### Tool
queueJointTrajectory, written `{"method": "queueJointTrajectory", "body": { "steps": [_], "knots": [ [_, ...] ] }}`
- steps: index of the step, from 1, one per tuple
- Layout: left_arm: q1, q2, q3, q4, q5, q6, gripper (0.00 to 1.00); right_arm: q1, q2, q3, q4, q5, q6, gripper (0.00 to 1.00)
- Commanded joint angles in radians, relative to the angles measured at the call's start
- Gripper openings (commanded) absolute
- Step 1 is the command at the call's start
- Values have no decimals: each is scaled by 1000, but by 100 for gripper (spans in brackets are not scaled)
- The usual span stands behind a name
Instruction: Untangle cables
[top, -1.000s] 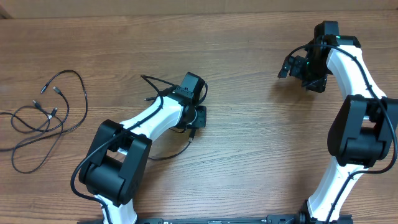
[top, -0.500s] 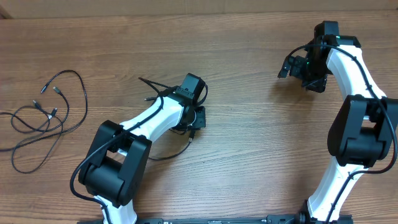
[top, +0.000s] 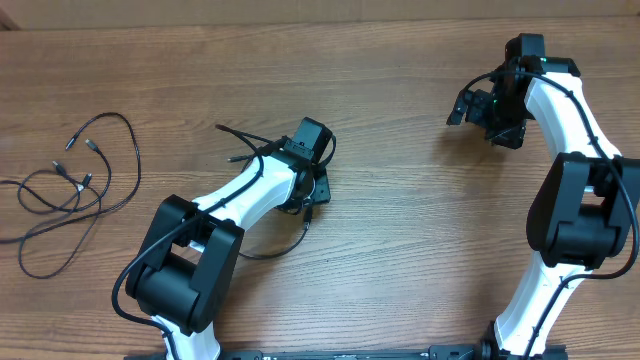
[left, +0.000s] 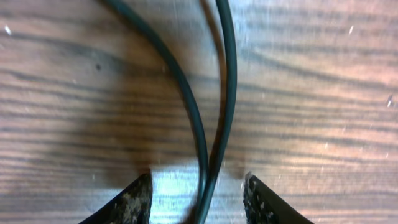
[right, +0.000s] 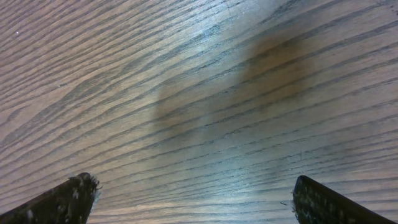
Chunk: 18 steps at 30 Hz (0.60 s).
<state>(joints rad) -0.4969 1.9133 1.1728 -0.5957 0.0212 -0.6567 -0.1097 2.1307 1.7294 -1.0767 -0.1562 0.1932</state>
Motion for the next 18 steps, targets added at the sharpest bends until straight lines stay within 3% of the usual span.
{"method": "queueJointTrajectory", "body": {
  "steps": [1, 12, 18],
  "knots": [
    [10, 45, -39, 6, -68, -53, 49, 3, -32, 8, 2, 6, -5, 100],
    [4, 45, -39, 126, -137, -151, 45, 3, -32, 8, 2, 6, -5, 100],
    [-10, 82, -39, 152, -155, -177, 52, 3, -32, 8, 2, 6, -5, 100]
  ]
}}
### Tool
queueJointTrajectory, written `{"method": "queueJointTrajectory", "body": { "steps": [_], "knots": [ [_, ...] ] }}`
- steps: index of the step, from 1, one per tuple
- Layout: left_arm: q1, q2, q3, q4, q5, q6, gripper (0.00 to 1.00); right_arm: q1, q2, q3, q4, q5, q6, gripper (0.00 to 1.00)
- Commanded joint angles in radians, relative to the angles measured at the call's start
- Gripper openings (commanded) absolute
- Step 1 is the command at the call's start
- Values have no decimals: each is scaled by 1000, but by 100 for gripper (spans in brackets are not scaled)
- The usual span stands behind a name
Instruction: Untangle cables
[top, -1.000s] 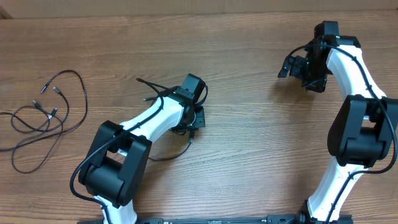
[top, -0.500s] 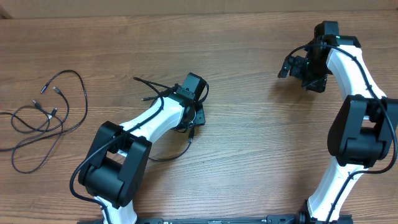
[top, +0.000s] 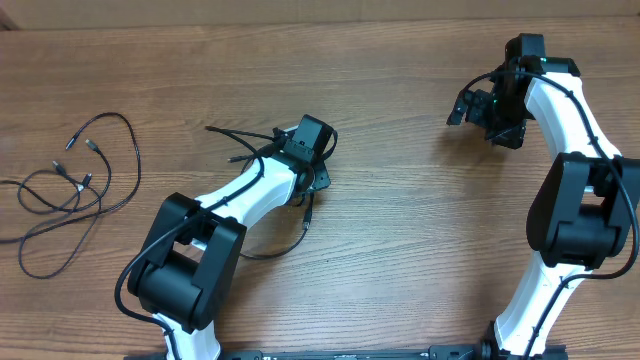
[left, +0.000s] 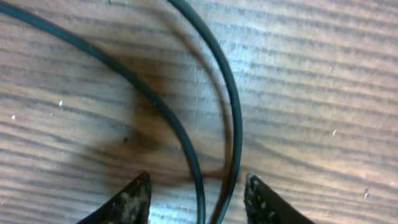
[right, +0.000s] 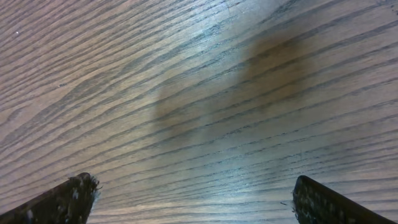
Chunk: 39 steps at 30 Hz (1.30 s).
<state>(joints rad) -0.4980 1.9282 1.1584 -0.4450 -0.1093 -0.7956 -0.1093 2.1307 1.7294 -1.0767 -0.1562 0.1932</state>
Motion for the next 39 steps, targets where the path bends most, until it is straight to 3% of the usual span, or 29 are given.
{"method": "queueJointTrajectory", "body": {
  "steps": [1, 3, 9, 16, 21, 30, 39],
  "knots": [
    [-12, 85, -25, 4, -26, -39, 54, 2, -32, 8, 2, 6, -5, 100],
    [-15, 123, -24, 10, -22, -39, 54, 2, -32, 8, 2, 6, -5, 100],
    [-11, 190, -23, 20, 9, -31, 31, 2, -32, 8, 2, 6, -5, 100],
    [-12, 190, 2, -11, 5, 7, 24, 2, -32, 8, 2, 6, -5, 100],
    [-13, 190, 25, -64, -3, 15, 12, 2, -32, 8, 2, 6, -5, 100],
    [-13, 190, 32, -81, 4, 34, 5, 2, -32, 8, 2, 6, -5, 100],
    [-13, 190, 34, -64, 33, 33, 4, 2, -32, 8, 2, 6, -5, 100]
  ]
}}
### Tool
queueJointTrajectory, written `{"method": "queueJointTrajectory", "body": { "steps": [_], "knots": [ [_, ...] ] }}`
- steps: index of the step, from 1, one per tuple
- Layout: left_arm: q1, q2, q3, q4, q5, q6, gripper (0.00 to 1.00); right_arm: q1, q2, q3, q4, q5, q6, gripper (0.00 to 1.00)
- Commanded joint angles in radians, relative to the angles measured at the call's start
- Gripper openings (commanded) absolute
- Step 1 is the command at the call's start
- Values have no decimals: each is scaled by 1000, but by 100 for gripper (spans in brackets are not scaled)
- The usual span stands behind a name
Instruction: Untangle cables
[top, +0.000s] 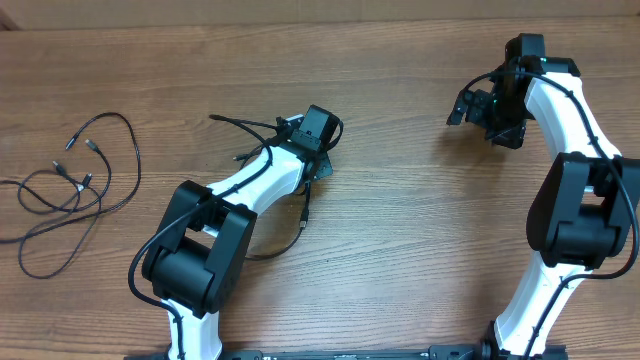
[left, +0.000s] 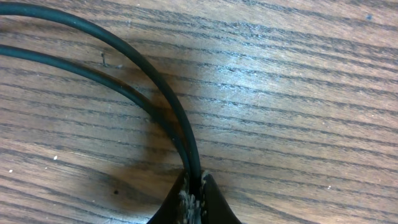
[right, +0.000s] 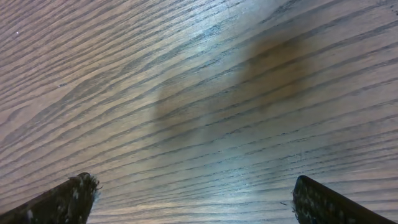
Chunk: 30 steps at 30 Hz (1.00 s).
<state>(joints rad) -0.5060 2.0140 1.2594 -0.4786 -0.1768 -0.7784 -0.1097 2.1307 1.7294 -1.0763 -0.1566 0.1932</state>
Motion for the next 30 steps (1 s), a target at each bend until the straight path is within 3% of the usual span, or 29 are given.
{"method": "queueJointTrajectory", "body": {
  "steps": [1, 20, 22, 25, 27, 30],
  "knots": [
    [-5, 105, -67, -34, 100, 16, 4, 3, -32, 8, 2, 6, -5, 100],
    [-5, 105, -67, -34, 129, 75, 5, 3, -32, 8, 2, 6, -5, 100],
    [-5, 105, -67, -32, 146, 109, 13, 3, -32, 8, 2, 6, -5, 100],
    [-8, 105, -67, -29, 168, 159, 16, 3, -32, 8, 1, 6, -5, 100],
    [-8, 105, -67, -38, 160, 159, 25, 3, -32, 8, 2, 6, -5, 100],
    [-8, 105, -67, -56, 126, 144, 22, 3, -32, 8, 2, 6, -5, 100]
  ]
}}
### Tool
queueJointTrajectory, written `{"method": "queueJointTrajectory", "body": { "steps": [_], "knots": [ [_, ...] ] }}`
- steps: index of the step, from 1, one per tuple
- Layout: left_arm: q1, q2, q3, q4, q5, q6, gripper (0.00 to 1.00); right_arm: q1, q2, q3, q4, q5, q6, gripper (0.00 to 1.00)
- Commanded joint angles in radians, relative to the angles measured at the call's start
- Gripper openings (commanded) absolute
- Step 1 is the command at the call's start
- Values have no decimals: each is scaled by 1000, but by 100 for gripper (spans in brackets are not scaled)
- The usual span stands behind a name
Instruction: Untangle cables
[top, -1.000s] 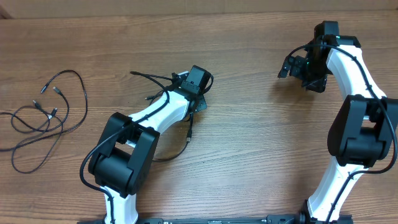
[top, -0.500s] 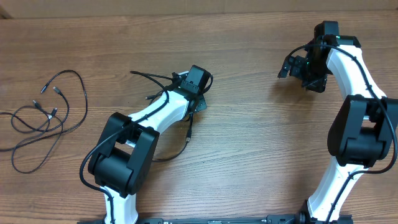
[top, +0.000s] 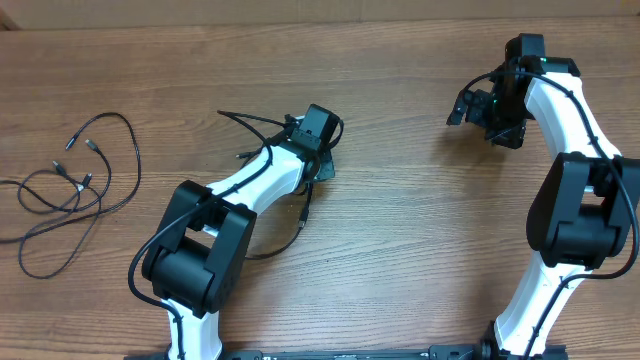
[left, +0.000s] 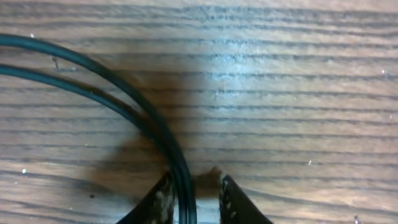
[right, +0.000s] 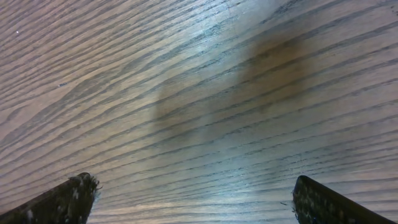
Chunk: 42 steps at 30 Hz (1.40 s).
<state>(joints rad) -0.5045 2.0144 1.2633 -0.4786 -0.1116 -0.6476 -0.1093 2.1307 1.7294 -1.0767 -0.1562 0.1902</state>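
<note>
A black cable (top: 247, 124) lies by my left arm. Its ends stick out to the upper left and the rest trails under the arm toward the front (top: 303, 213). In the left wrist view two strands of it (left: 124, 93) curve in and pass between the fingers of my left gripper (left: 194, 190). The jaws stand a little apart, with the strands against the left finger (left: 163, 198) and a gap to the right one. In the overhead view that gripper (top: 320, 170) is low over the table. My right gripper (right: 196, 199) hangs wide open over bare wood at the far right (top: 462, 108).
A second bundle of thin black cables (top: 75, 185) lies loosely coiled at the table's left edge. The wooden table (top: 400, 230) runs between the two arms. The right arm's white links (top: 575, 200) stand along the right side.
My left gripper was pinched shut on the two cable strands; its jaws now stand slightly apart with the strands between them. The cable's ends sit a little further right. The right arm is unchanged.
At first my left gripper stood open over two strands of the cable near the table's middle. Then, still open, it was a little further back. Later it was shut on the strands, further back still. Now the jaws have parted. The right gripper stayed open throughout.
</note>
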Motion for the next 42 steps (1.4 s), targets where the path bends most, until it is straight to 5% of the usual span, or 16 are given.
{"method": "queueJointTrajectory", "body": {
  "steps": [1, 8, 15, 24, 30, 36, 42],
  "knots": [
    [-10, 105, -71, -64, 44, -12, 21, 2, -32, 8, 2, 6, -2, 100],
    [-11, 108, -71, -64, 5, -63, 4, 2, -32, 8, 2, 6, -2, 100],
    [-13, 49, -59, -76, -10, -5, 4, 2, -32, 8, 2, 6, -2, 100],
    [-12, -257, -59, -122, -279, -1, 4, 2, -32, 8, 2, 6, -2, 100],
    [-11, -430, -59, -40, -502, 202, 4, 2, -32, 8, 2, 6, -2, 100],
    [-10, -456, -60, -80, -390, 249, 4, 2, -32, 8, 2, 6, -2, 100],
    [-11, -367, -60, -215, -112, 210, 52, 2, -32, 8, 2, 6, -2, 100]
  ]
}}
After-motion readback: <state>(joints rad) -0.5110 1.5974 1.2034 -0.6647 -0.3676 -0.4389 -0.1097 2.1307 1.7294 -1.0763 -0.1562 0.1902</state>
